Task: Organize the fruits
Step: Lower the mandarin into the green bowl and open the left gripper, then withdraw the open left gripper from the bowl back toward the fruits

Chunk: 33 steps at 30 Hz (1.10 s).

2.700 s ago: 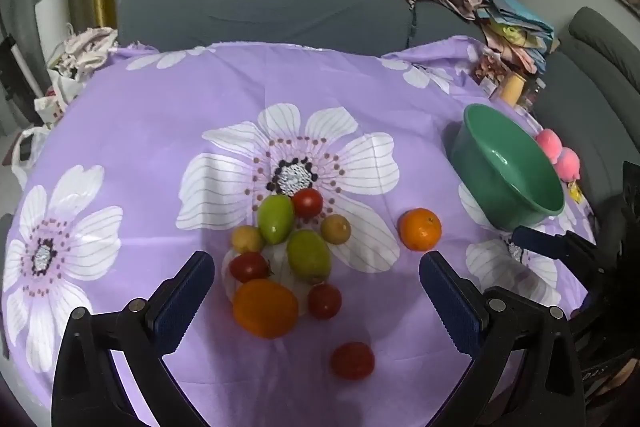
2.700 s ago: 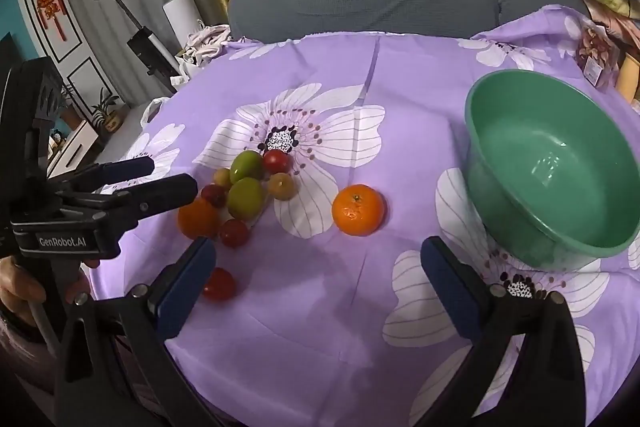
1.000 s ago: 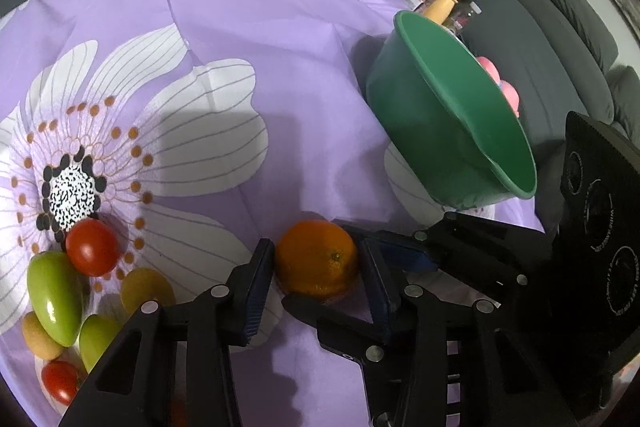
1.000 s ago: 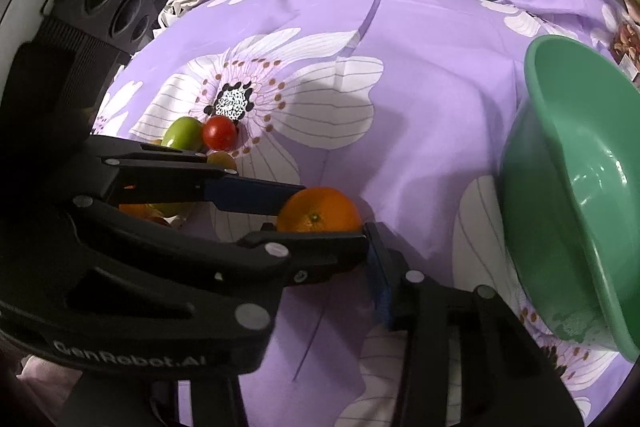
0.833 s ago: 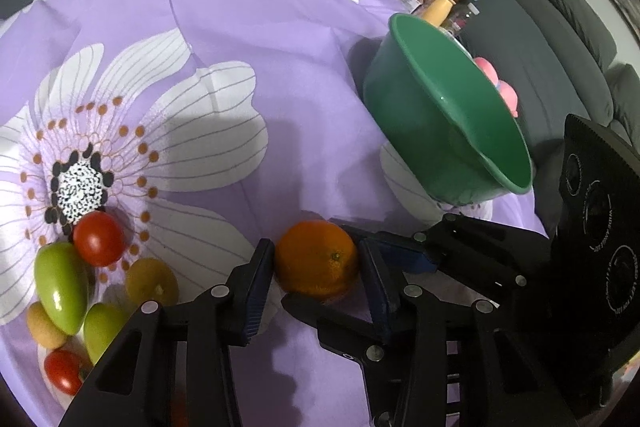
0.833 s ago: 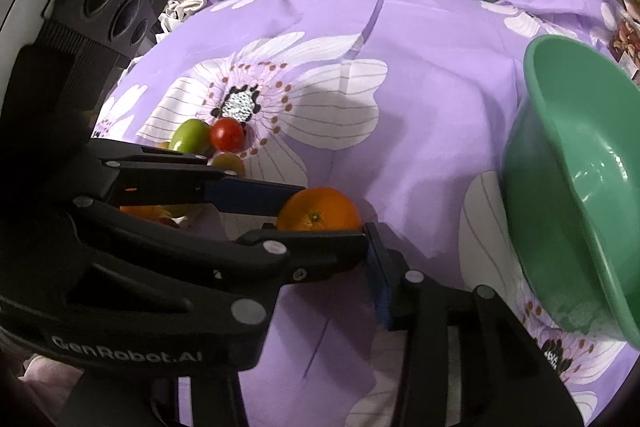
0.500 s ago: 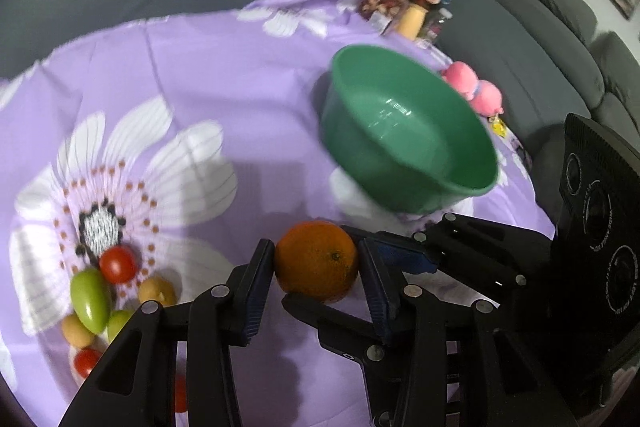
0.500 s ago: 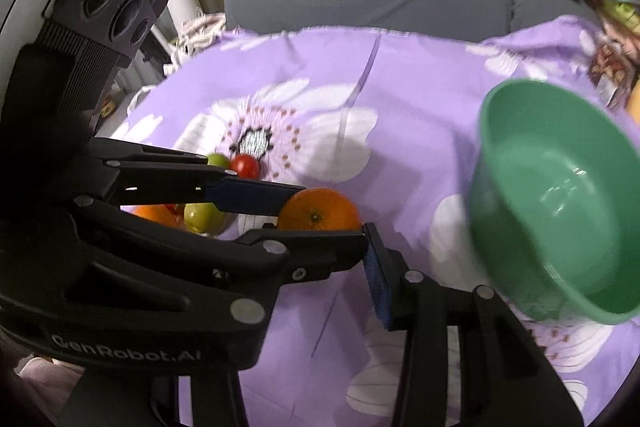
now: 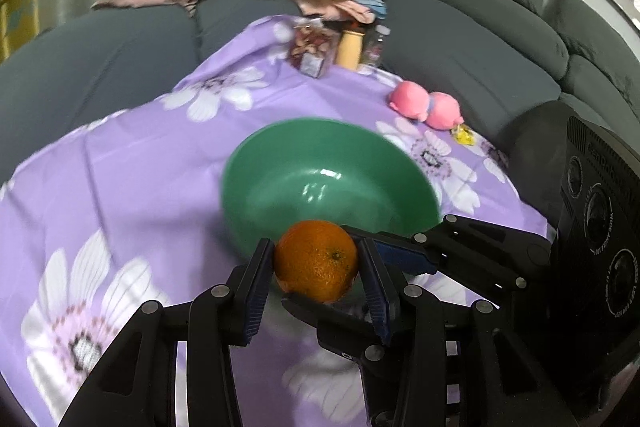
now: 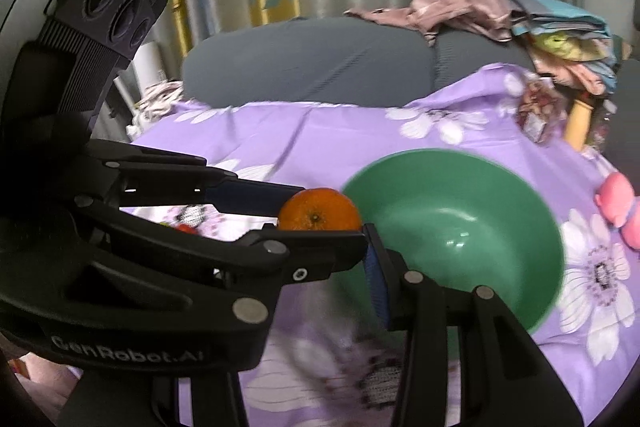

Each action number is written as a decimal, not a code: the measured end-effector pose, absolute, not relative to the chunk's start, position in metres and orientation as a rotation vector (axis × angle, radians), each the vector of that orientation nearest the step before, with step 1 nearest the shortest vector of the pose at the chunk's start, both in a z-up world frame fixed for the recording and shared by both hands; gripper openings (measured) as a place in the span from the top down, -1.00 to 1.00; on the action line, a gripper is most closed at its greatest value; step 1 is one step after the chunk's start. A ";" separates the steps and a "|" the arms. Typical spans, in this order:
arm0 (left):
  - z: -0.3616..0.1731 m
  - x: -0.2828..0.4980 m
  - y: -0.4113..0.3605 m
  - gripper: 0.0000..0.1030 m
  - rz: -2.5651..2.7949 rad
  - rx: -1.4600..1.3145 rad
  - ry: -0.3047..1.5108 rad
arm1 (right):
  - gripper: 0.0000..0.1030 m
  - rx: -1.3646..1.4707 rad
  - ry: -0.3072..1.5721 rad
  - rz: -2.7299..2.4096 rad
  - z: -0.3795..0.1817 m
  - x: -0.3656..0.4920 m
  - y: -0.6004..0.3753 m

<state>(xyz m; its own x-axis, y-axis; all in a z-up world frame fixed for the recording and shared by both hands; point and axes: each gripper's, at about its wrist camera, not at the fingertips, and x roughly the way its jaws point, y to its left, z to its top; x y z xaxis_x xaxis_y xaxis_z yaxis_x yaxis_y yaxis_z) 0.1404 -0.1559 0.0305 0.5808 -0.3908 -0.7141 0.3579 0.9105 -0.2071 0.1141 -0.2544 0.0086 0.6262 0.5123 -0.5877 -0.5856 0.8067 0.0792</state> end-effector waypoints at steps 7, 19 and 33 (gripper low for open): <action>0.011 0.166 -0.177 0.16 -0.482 -0.061 0.888 | 0.16 -0.102 0.680 0.564 -0.005 0.140 -0.281; 0.004 0.159 -0.180 -0.02 -0.437 -0.060 0.912 | 0.12 -0.091 0.741 0.541 -0.020 0.141 -0.286; 0.046 0.088 -0.137 -0.70 -0.127 0.073 0.756 | -0.42 -0.151 0.628 0.580 0.013 0.087 -0.274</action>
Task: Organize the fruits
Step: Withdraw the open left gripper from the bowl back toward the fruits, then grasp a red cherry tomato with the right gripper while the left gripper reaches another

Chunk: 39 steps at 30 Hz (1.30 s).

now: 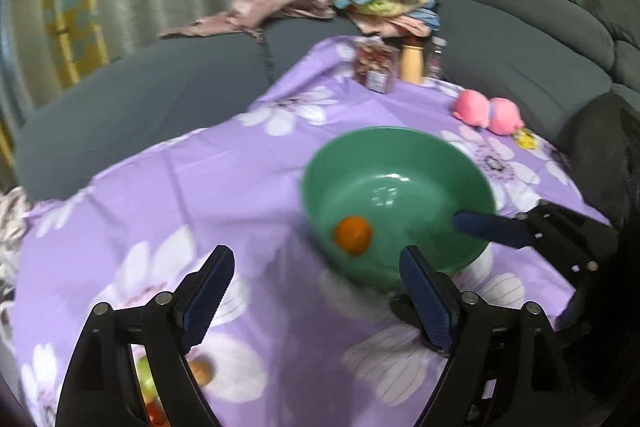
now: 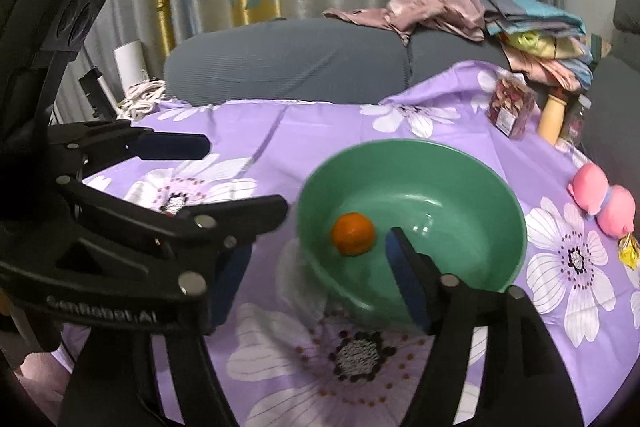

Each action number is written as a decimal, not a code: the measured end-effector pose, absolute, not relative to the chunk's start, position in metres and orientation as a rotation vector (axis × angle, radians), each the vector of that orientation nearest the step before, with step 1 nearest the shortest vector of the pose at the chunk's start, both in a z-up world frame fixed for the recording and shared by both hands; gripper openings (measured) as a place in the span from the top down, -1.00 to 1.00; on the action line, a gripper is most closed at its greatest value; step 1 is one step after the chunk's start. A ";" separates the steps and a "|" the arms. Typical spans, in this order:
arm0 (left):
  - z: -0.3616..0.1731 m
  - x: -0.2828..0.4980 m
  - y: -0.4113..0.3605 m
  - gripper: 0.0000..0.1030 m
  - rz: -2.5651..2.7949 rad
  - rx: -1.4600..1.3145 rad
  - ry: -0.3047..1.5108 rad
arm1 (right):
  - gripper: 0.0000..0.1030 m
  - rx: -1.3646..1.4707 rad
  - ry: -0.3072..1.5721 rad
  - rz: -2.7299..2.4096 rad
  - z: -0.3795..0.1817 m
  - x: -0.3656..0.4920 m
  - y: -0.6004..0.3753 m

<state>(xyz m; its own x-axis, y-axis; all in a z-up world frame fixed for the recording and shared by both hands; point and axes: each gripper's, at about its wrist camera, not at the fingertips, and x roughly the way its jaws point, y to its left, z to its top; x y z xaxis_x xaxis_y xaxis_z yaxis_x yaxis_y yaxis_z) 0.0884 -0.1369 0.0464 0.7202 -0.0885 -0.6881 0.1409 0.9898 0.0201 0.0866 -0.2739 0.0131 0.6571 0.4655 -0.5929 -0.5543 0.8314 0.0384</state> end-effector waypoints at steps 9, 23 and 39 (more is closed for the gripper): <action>0.054 0.047 -0.112 -0.73 0.006 0.094 0.714 | -0.44 -0.202 0.605 0.640 0.023 0.055 -0.254; 0.040 0.017 -0.070 -0.74 0.016 -0.014 0.762 | -0.55 -0.261 0.630 0.695 0.022 0.036 -0.225; -0.002 -0.027 0.025 -0.73 -0.079 -0.425 0.871 | -0.54 -0.277 0.784 0.846 -0.014 0.027 -0.190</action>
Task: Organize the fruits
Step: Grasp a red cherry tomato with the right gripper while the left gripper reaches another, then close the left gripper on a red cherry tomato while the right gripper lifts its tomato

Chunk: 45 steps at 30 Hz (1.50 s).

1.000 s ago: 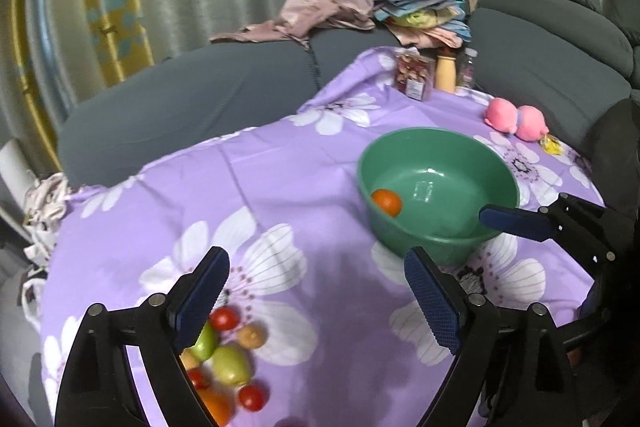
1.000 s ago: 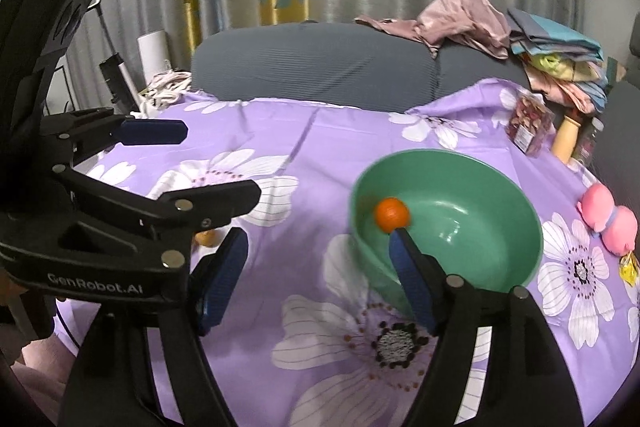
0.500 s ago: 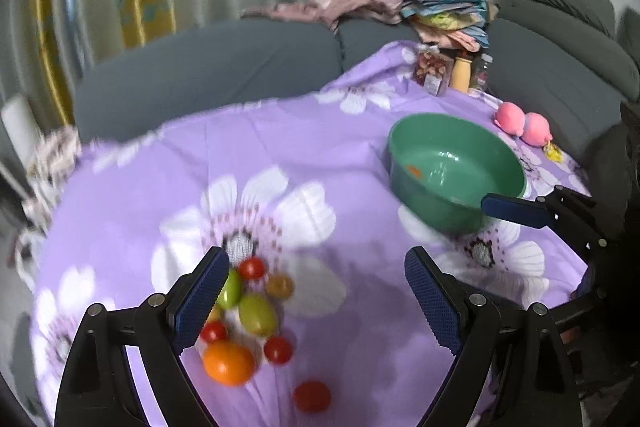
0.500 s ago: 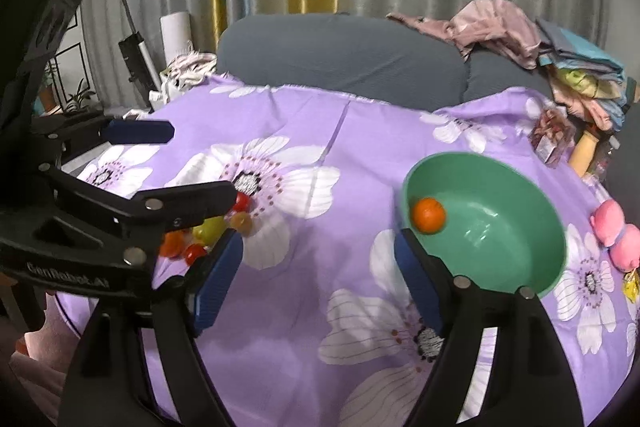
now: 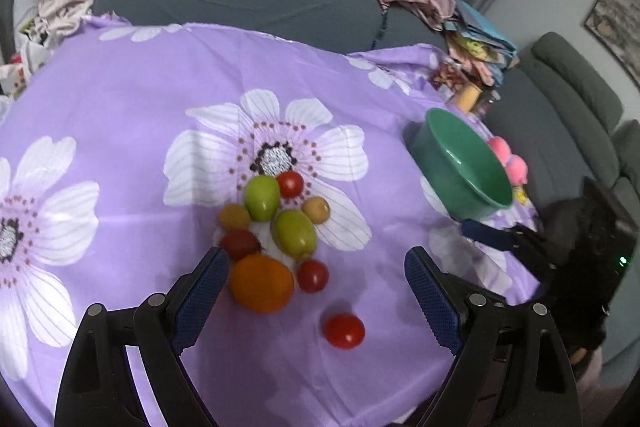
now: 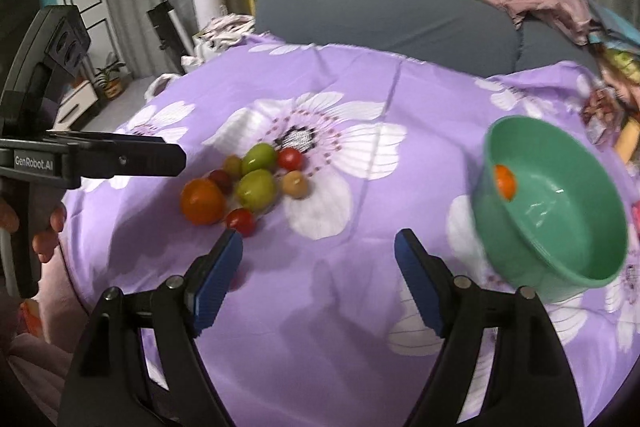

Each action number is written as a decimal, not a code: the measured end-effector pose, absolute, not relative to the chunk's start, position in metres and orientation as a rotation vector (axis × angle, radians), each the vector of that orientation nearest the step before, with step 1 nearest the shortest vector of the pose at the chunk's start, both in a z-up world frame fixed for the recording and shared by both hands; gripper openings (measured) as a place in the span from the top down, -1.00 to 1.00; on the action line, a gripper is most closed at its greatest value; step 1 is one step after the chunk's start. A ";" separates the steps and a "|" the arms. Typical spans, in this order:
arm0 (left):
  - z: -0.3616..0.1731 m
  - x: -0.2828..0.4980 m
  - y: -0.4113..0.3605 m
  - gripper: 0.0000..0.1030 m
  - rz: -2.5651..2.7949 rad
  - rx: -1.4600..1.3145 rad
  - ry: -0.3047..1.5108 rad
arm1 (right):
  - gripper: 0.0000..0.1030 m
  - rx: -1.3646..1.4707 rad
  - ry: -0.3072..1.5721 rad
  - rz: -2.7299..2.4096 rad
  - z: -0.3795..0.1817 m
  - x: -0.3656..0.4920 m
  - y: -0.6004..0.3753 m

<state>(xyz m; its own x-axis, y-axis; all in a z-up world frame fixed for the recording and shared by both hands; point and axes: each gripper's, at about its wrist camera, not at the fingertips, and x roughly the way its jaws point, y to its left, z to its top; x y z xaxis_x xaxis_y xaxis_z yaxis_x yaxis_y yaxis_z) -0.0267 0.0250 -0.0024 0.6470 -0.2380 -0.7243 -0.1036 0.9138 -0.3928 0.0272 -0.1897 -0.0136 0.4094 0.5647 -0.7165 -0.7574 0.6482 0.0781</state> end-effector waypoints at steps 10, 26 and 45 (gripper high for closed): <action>-0.021 -0.038 0.016 -0.73 -0.191 -0.415 0.930 | -0.53 -0.256 0.896 0.994 -0.038 0.013 -0.172; -0.028 -0.041 0.040 -0.73 -0.180 -0.502 0.937 | 0.24 -0.314 1.017 1.077 -0.077 0.009 -0.125; -0.053 0.005 -0.017 -0.22 -0.186 -0.354 1.057 | 0.37 -0.200 1.017 0.966 -0.073 0.042 -0.181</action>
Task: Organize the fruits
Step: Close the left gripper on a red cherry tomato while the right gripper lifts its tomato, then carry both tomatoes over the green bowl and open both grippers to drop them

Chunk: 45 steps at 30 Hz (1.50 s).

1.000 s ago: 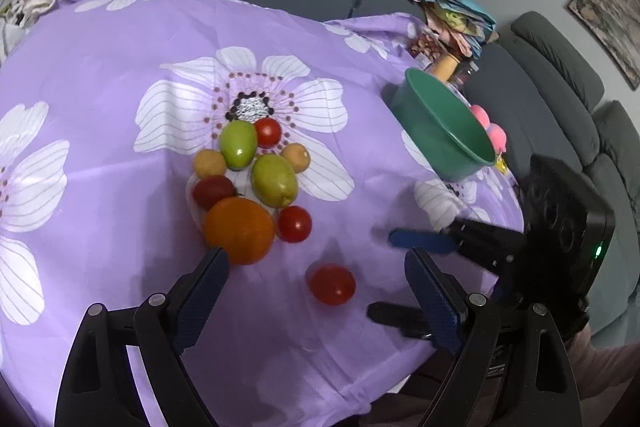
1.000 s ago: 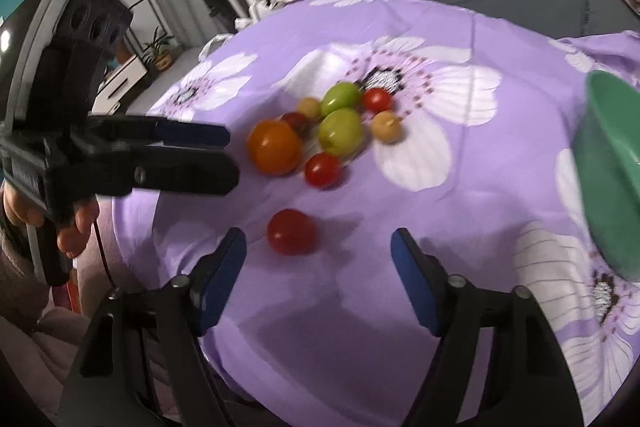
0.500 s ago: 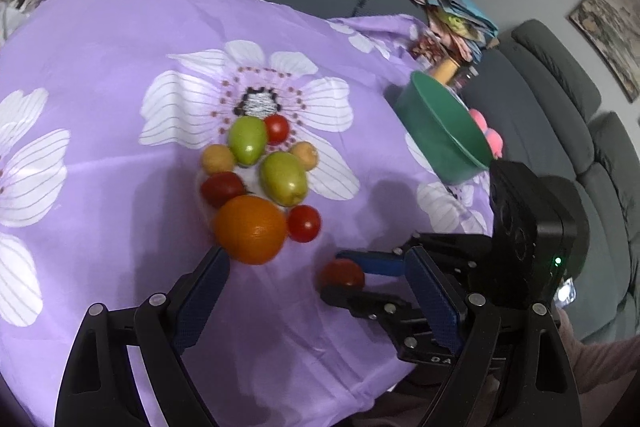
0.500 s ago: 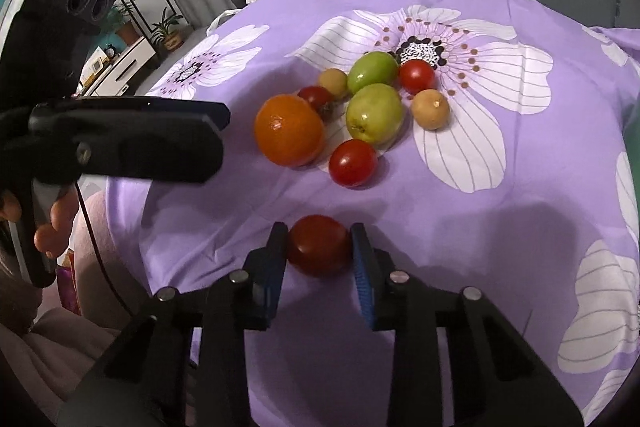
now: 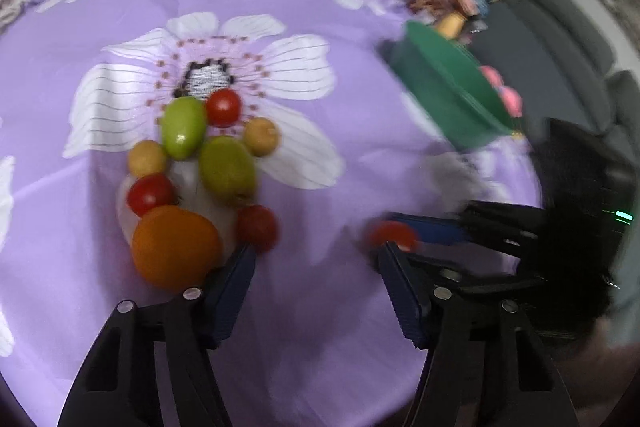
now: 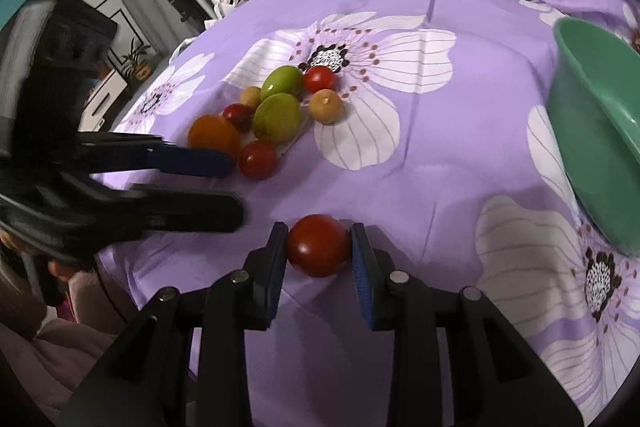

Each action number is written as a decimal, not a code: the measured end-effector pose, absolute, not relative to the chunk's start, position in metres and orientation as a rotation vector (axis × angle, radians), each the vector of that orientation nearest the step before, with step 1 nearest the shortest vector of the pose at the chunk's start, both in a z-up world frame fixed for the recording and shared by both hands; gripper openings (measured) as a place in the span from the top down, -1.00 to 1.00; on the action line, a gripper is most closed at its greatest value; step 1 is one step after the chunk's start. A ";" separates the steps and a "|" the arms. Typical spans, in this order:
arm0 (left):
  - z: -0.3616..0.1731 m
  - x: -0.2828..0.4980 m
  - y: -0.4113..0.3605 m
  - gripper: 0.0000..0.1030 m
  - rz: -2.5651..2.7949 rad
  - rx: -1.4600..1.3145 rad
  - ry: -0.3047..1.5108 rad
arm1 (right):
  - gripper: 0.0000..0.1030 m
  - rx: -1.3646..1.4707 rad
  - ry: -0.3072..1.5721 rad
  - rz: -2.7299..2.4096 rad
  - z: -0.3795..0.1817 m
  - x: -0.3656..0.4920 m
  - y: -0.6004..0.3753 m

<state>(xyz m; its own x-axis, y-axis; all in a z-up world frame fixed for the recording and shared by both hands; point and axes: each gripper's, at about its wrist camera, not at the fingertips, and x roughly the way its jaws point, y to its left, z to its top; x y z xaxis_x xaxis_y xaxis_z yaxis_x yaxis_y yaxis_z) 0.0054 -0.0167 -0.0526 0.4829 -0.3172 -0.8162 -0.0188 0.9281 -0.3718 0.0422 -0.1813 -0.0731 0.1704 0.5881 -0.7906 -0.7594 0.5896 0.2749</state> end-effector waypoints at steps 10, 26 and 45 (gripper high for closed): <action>-0.064 0.024 -0.027 -0.06 -0.053 -0.254 1.088 | 0.37 -0.170 0.978 0.996 -0.069 0.038 -0.191; -0.060 0.016 -0.018 0.49 -0.092 -0.344 1.085 | 0.37 -0.106 0.967 0.980 -0.068 0.042 -0.213; 0.043 0.052 -0.036 0.49 -0.274 -0.359 0.878 | 0.37 0.006 0.773 0.913 -0.016 0.069 -0.258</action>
